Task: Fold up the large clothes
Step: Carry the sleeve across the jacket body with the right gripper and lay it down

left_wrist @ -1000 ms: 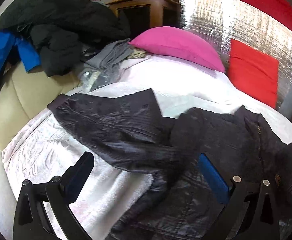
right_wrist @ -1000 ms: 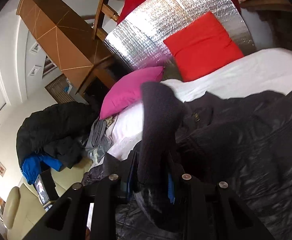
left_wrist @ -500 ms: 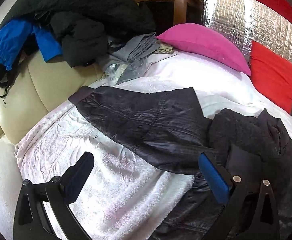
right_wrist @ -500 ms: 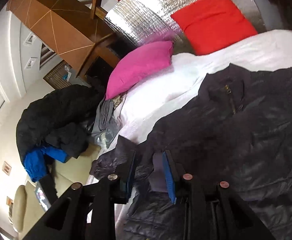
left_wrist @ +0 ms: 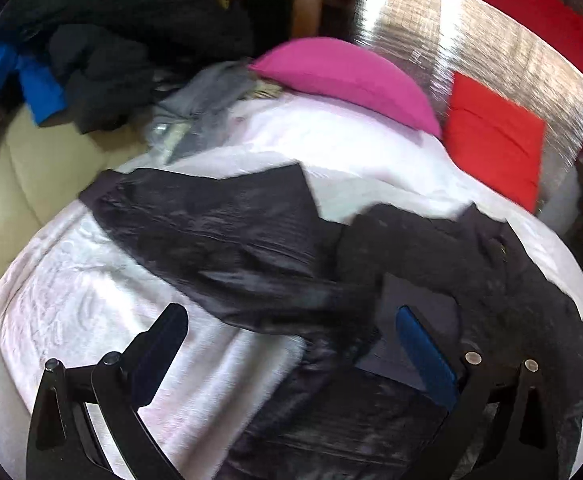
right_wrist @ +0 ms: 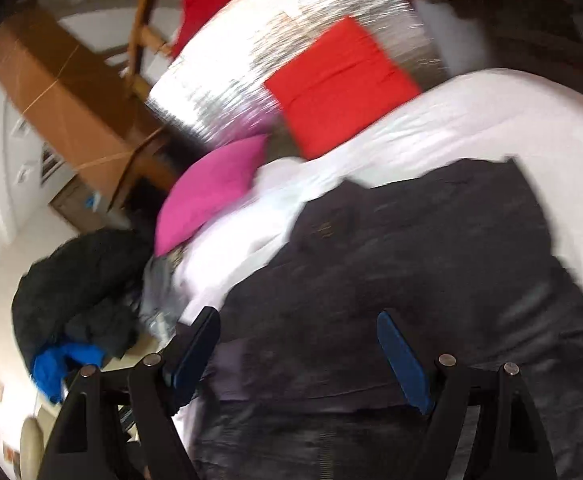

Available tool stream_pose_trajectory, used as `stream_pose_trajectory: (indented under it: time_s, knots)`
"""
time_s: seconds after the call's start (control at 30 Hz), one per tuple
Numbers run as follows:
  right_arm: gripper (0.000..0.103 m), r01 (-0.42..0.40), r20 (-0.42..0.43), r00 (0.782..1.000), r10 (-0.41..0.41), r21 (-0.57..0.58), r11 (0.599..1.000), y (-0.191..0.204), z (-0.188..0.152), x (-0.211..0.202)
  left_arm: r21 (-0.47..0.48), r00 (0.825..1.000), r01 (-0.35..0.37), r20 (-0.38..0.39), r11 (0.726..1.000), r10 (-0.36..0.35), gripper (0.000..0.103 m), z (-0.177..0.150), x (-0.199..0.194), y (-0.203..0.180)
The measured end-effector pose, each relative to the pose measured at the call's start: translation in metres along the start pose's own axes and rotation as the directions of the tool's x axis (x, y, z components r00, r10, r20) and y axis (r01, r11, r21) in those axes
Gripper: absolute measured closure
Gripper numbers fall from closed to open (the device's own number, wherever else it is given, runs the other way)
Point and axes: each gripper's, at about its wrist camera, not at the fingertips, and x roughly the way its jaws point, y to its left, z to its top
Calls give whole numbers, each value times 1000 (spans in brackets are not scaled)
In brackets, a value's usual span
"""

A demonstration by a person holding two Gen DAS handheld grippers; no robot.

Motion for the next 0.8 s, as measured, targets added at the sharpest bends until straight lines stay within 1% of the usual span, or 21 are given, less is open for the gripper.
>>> stream_pose_trajectory:
  time_s: [0.13, 0.2, 0.3, 0.37, 0.43, 0.47, 0.5, 0.53, 0.6, 0.63, 0.7, 0.77, 0.8]
  knots:
    - [19, 46, 44, 998, -49, 80, 996, -49, 10, -15, 28, 995, 84, -65, 996, -82, 0, -3, 10, -15]
    - [19, 66, 52, 996, -73, 125, 990, -72, 15, -18, 30, 986, 141, -89, 990, -138, 0, -5, 14, -21]
    - [19, 92, 15, 995, -96, 171, 981, -93, 26, -13, 23, 968, 226, -115, 974, -222, 0, -6, 18, -28]
    - [19, 99, -1, 995, -101, 178, 979, -100, 31, -9, 10, 947, 296, -136, 955, -292, 0, -7, 20, -33]
    - [19, 133, -7, 991, -134, 174, 976, -108, 37, -5, 4, 924, 355, -154, 935, -350, 0, -8, 22, -38]
    - [19, 143, -8, 990, -144, 179, 973, -114, 37, -4, 7, 917, 372, -160, 928, -366, 0, -9, 23, -41]
    - [19, 149, -11, 989, -149, 189, 971, -121, 40, -4, 12, 912, 382, -170, 924, -374, 0, -9, 25, -42]
    - [19, 153, -10, 988, -154, 197, 968, -129, 40, -6, 12, 913, 378, -173, 926, -370, 0, -8, 27, -42]
    - [19, 166, -3, 986, -169, 220, 961, -143, 44, -8, -7, 924, 347, -171, 938, -343, 0, -6, 34, -35]
    - [20, 164, -3, 986, -168, 237, 958, -150, 45, -8, -25, 927, 336, -170, 941, -335, 0, -4, 37, -29]
    - [21, 167, -28, 986, -165, 242, 956, -158, 46, -3, -70, 930, 317, -172, 946, -325, 0, 0, 45, -16]
    - [21, 221, -54, 975, -214, 206, 953, -159, 46, 5, -110, 930, 306, -177, 946, -321, 0, 1, 51, -5]
    - [21, 240, -61, 971, -233, 188, 952, -158, 45, 8, -129, 926, 312, -182, 941, -331, 1, 0, 53, -2]
